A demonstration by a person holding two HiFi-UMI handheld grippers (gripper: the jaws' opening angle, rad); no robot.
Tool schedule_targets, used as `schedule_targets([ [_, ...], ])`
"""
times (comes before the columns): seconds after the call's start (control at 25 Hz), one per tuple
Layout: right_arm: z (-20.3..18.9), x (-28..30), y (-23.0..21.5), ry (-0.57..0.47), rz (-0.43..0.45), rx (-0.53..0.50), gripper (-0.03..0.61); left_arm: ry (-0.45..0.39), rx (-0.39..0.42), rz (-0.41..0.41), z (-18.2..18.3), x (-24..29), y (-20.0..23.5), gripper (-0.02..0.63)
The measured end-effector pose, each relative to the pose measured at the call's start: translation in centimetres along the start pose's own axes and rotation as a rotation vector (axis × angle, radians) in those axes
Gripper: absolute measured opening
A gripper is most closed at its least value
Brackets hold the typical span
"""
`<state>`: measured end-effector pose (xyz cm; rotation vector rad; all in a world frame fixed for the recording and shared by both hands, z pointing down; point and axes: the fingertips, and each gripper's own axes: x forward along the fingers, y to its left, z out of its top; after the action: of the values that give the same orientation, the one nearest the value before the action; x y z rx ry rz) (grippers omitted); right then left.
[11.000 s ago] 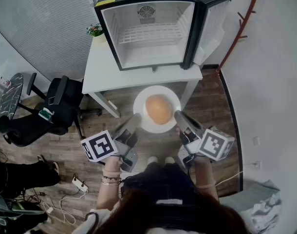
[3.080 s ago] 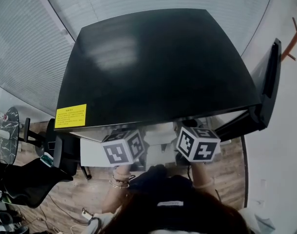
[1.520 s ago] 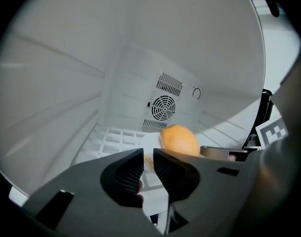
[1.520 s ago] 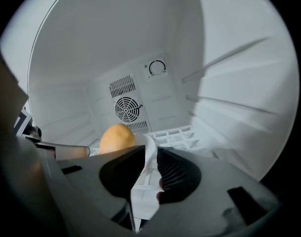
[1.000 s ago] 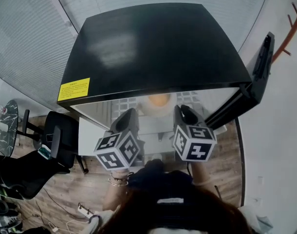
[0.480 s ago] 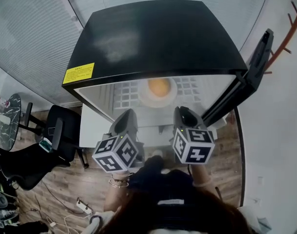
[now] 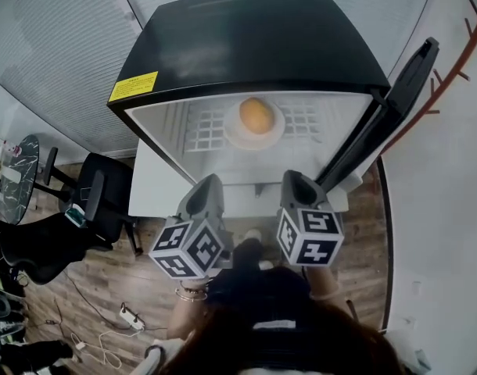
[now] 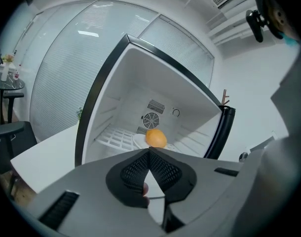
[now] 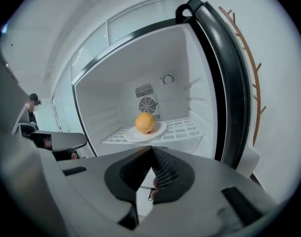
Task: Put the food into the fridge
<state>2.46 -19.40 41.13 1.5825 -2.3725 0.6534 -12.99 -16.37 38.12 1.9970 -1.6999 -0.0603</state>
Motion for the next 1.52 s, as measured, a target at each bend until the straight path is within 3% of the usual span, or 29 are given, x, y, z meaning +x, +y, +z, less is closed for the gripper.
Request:
schedule_targets([
  [0.28, -1.4, -2.7, 0.8, -0.022, 0.017, -0.05, -0.003, -0.055, 0.005, -0.001, -0.9, -3.3, -1.2, -0.002],
  [0.6, -1.8, -5.3, 1.9, -0.121, 0.044, -0.123, -0.003, -0.096, -0.029, -0.041, -2.2, -6.1, -2.2, -0.002],
  [0.96, -0.3, -6.6, 1.7, -0.187, 0.042, -0.123, -0.003, -0.095, -0.009, -0.052, -2.1, -6.1, -2.7, -0.002],
  [1.52, -1.8, -10.0, 3.9, -0.227, -0.015, -0.21, -0.005, -0.055, 0.009, -0.054, -3.4, -9.7, -2.2, -0.002],
])
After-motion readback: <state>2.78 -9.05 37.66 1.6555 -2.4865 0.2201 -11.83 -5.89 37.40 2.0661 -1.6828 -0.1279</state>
